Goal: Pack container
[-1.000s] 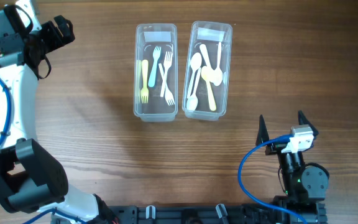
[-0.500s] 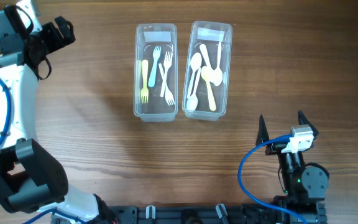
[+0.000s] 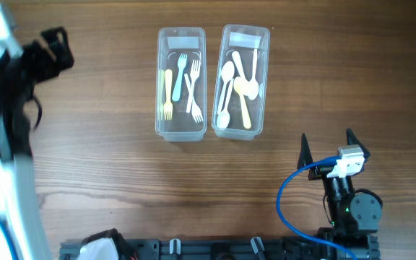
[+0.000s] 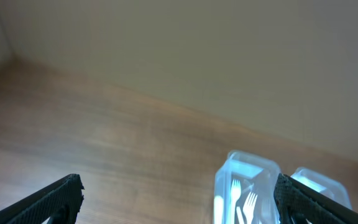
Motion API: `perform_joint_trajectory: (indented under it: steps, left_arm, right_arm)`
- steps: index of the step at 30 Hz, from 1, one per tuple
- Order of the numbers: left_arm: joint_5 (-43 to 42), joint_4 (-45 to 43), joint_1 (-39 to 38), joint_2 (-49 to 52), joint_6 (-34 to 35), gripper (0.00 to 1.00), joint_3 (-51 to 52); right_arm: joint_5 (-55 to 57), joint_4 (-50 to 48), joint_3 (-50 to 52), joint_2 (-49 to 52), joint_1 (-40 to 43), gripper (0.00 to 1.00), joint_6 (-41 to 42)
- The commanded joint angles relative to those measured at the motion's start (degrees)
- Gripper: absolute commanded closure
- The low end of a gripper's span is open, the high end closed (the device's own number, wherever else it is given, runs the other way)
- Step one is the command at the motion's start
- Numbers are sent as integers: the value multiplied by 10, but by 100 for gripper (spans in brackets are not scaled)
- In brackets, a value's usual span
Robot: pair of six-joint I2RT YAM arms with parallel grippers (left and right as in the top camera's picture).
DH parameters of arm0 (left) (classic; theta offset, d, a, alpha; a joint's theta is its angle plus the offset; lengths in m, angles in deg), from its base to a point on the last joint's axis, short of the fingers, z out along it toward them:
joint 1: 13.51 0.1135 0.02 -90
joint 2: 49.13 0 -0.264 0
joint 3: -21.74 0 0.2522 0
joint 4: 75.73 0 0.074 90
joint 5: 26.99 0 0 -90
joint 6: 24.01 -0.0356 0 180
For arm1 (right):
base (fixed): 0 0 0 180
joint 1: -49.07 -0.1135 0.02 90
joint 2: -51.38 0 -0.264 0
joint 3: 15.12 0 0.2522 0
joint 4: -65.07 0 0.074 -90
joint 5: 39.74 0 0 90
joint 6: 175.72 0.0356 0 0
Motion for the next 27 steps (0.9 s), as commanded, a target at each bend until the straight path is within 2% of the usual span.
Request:
perform_joint_trajectory:
  steps: [1,7,12,18,21,27]
  left_arm:
    - [22,9,-2,-144,-1,0,116]
    - [22,-46,-12,-424,-1,0,353]
    - [22,-147,-23,-576,-1,0,527]
    - [22,-305,-64,-626,-1,0,677]
    - [22,-346,-86,-637,0,0,725]
    - [22,-364,-106,-669,0,0,779]
  right_arm:
    - [12,-1,1,-8,-2,0,-1]
    - [12,-1,1,-8,-2,0,-1]
    - [12,-1,1,-8,-2,0,-1]
    - [12,-1,1,-8,-2,0,-1]
    - [12,-1,1,-8,-2,0,-1]
    - [12,-1,1,-7,-2,0,-1]
